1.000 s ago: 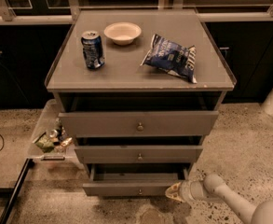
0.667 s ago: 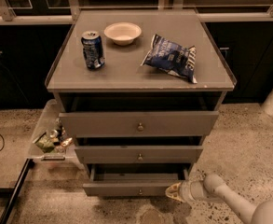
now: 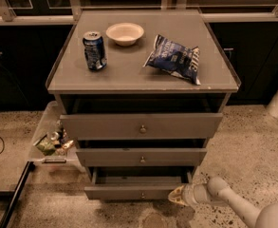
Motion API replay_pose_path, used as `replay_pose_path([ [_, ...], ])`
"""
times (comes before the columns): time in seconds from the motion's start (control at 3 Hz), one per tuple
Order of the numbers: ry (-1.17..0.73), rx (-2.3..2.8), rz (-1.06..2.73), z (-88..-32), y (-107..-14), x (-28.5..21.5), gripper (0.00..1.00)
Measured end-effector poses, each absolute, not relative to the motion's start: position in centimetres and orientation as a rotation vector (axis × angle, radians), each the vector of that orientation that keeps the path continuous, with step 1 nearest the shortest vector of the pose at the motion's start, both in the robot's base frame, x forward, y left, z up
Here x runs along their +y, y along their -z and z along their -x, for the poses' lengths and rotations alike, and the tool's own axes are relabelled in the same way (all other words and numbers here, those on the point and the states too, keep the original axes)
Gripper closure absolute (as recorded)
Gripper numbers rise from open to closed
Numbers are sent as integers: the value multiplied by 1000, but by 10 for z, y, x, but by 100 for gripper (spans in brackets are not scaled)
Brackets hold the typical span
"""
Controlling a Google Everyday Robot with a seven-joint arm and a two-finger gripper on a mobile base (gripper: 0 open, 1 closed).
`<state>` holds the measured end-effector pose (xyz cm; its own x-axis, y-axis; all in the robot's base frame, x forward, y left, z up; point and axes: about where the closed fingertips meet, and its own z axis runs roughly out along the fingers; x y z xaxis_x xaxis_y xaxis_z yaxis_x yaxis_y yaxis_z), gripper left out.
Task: Close bottom drawer
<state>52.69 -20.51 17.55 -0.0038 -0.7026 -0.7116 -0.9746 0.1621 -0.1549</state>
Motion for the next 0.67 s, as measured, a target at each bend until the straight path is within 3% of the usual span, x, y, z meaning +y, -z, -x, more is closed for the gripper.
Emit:
replay_pose_path([
  [0.33, -514, 1767, 1601, -527, -175, -205, 15],
  [0.67, -514, 1767, 1601, -527, -175, -205, 0],
])
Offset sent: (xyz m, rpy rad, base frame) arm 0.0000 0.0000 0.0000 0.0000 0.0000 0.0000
